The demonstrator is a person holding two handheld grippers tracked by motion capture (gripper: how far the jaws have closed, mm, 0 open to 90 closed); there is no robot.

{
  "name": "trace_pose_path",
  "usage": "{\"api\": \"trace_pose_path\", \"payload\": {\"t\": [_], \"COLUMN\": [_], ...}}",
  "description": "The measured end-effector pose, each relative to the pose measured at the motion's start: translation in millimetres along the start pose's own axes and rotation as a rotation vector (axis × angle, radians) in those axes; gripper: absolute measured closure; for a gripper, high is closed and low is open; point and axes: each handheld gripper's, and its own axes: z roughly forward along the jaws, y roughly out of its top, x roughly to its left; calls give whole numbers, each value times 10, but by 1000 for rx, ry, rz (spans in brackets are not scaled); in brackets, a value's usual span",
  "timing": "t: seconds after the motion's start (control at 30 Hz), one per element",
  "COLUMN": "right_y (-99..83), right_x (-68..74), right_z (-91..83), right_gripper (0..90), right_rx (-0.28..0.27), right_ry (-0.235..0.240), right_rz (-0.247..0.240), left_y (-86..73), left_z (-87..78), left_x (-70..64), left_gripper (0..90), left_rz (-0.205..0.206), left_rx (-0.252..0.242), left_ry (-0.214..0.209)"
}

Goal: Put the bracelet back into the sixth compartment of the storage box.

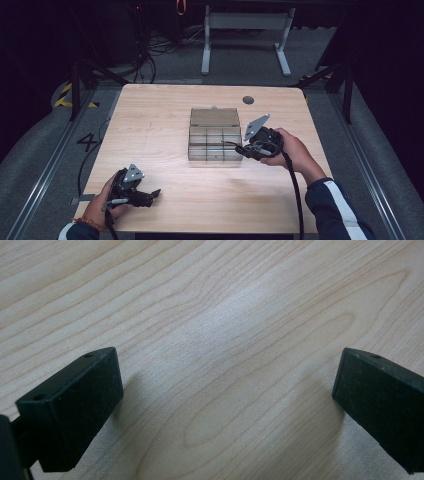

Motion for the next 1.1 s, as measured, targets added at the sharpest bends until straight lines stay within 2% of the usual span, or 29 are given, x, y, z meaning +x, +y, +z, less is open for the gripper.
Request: {"api": "trace_pose_path", "payload": {"t": [0.4,0.73,0.9,1.0,1.07,1.1], "right_y": [117,230,261,274,279,277], "right_x": [-149,-199,-256,-277,-280,-296], "right_z": [189,391,510,586,633,660], "right_gripper": [754,754,754,753,754,754], "right_rx": [24,75,85,115,129,134], "right_ry": [12,12,27,22,35,33], "right_rz": [10,6,28,28,51,39], "left_y": [0,0,0,0,0,0], "left_z": [0,0,0,1,0,1], "left_x": [0,0,0,0,0,0], "left_gripper": [3,3,3,3,3,3], "left_rz": [0,0,0,-1,0,0], "left_rx": [0,0,0,0,0,0], "left_ry": [0,0,-1,-1,-1,-1]}}
